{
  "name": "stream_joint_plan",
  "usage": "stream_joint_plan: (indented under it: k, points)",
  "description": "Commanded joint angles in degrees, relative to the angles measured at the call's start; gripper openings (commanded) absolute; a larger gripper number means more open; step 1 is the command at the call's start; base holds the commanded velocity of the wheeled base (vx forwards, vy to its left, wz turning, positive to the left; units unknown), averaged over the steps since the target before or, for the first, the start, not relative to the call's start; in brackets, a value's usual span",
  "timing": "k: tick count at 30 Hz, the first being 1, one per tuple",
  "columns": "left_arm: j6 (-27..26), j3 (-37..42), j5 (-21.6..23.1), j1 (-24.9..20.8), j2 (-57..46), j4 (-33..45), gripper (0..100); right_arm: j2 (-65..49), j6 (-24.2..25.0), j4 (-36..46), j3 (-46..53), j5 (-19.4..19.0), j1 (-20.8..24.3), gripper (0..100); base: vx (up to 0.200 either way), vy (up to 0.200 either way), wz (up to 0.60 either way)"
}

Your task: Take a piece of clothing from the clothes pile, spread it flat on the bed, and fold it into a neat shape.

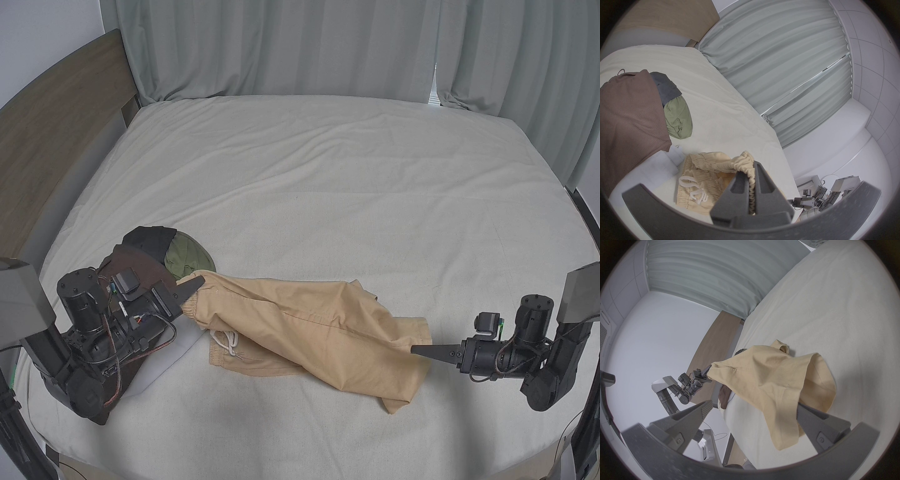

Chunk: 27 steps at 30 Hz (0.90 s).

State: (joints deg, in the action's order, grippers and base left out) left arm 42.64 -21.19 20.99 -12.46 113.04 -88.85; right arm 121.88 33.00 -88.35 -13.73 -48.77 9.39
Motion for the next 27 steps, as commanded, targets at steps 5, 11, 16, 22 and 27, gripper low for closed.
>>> stream_joint_plan:
  k: [5, 11, 16, 22, 27]
  points:
    - [0.0, 0.1, 0.0, 0.2, -0.1, 0.0, 0, 1.8, 0.6, 0.1, -3.3, 0.1, 0.8, 100, 0.000, 0.000, 0.00]
    - [0.0, 0.3, 0.0, 0.1, -0.1, 0.0, 0, 3.6, 0.7, 0.1, -5.3, 0.2, 2.2, 100, 0.000, 0.000, 0.00]
    - [0.0, 0.4, 0.0, 0.1, -0.1, 0.0, 0, 5.6, 0.7, 0.0, -6.9, 0.3, 2.4, 100, 0.000, 0.000, 0.00]
    - [0.0, 0.2, 0.0, 0.2, -0.1, 0.0, 0, 5.6, 0.7, -0.1, -7.0, 0.3, 3.7, 100, 0.000, 0.000, 0.00]
    - [0.0, 0.2, 0.0, 0.2, -0.1, 0.0, 0, 5.6, 0.7, -0.1, -7.5, 0.3, 3.7, 100, 0.000, 0.000, 0.00]
